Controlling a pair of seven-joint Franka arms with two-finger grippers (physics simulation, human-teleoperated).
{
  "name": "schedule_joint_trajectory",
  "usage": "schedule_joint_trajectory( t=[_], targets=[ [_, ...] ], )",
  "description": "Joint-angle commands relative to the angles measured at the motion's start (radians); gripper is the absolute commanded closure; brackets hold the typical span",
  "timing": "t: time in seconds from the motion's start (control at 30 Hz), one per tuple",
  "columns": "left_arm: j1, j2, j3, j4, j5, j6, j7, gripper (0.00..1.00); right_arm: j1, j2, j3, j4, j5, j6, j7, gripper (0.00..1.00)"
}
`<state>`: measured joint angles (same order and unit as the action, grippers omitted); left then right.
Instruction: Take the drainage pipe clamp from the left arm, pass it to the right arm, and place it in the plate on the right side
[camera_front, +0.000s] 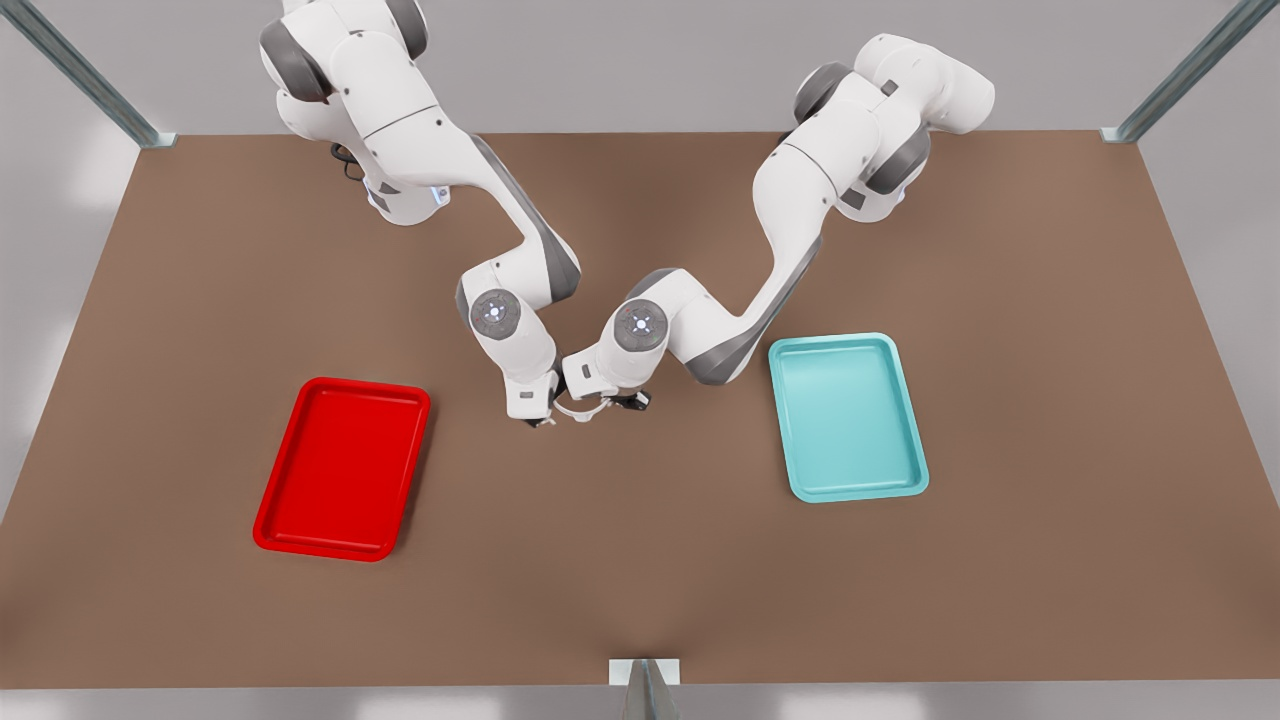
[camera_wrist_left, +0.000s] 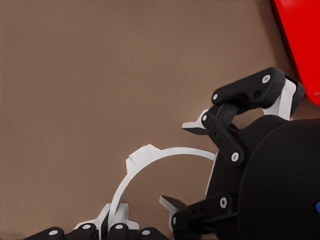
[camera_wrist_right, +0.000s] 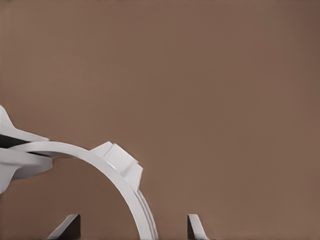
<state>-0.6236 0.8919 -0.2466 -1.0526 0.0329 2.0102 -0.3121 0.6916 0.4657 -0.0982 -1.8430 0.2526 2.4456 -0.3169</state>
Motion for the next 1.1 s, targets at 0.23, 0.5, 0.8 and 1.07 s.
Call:
schedule_joint_trajectory(
  t=[0.23, 0.5, 0.8, 1.07],
  targets=[
    [0.007, -0.001, 0.003, 0.000, -0.004, -0.007, -0.027, 0.00, 0.000, -0.002, 0.002, -0.002, 0.022, -0.003, -0.031, 0.79],
    [0.332, -0.274, 0.000, -0.004, 0.051, -0.608, 0.173, 0.00, -0.128, -0.047, -0.008, -0.065, 0.025, -0.069, -0.005, 0.79],
    [0.518, -0.616, 0.165, -0.294, -0.004, -0.659, 0.215, 0.00, -0.555, -0.156, -0.011, -0.179, -0.326, -0.321, -0.105, 0.79],
    [0.518, -0.619, 0.165, -0.271, -0.011, -0.743, 0.226, 0.00, -0.704, -0.021, -0.008, -0.185, -0.403, -0.152, -0.165, 0.79]
  ],
)
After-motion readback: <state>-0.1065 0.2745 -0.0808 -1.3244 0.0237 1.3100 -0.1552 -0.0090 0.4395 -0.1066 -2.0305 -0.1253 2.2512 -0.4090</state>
